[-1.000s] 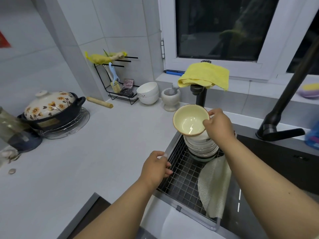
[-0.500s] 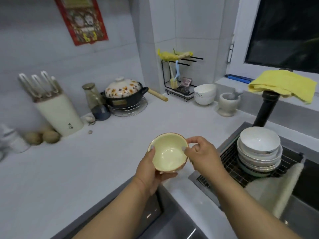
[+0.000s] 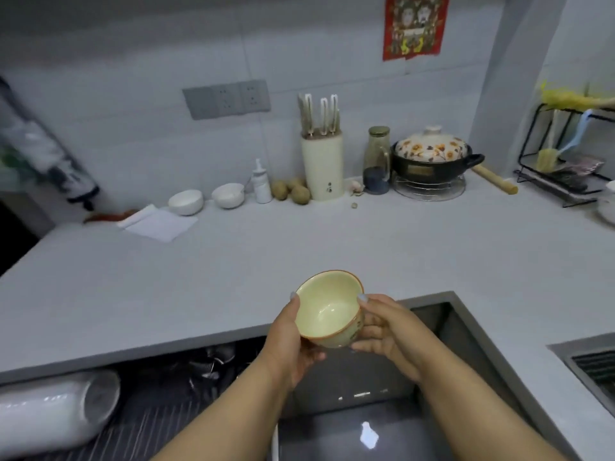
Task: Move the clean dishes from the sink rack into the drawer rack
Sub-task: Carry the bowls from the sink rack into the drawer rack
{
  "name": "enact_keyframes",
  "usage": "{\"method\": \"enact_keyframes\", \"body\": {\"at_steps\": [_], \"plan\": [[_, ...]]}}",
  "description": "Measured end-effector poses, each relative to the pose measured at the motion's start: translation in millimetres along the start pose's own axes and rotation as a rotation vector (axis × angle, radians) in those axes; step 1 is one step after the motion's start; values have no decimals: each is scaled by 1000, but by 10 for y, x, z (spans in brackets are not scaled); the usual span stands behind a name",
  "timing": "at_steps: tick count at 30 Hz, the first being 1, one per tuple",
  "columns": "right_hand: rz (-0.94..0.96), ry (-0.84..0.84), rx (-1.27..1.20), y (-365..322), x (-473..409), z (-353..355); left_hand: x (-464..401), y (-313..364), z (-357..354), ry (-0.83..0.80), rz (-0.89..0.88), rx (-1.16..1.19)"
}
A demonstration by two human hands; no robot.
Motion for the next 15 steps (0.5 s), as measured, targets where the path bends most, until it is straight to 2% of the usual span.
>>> {"method": "enact_keyframes", "body": {"at_steps": [7, 10, 12, 15], "plan": [[-66, -159, 115, 311, 46, -1626, 573, 343, 1702, 216, -56, -7], [-66, -215, 190, 447, 111, -2289, 877, 519, 2349, 240, -98, -126], [-51, -266, 222, 525, 164, -2729, 1082, 647, 2771, 316, -130, -188], [-26, -337, 238, 598, 239, -3291, 1343, 797, 3296, 381, -176, -110]]}}
Point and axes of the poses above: each hand's wrist, its own x-axis away from the middle knuckle, its own z-axis out of the back of the hand, y = z × x, the point moved 8 cm from there along -x, towards the middle knuckle, and after that the axes turned 14 degrees about x, right-handed, at the moved point
